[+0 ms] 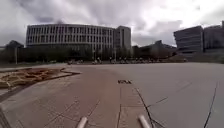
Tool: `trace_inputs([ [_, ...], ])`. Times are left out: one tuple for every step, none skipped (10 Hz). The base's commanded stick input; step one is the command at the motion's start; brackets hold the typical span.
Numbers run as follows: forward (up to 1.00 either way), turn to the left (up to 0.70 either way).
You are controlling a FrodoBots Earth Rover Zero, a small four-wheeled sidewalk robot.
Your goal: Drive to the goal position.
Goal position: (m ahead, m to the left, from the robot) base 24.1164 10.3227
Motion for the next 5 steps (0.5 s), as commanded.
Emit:
trace_inputs([
  [0.7,0.01],
  [0.7,0.01],
  [0.7,0.02],
  [0.7,0.1],
  [0.7,0.25],
])
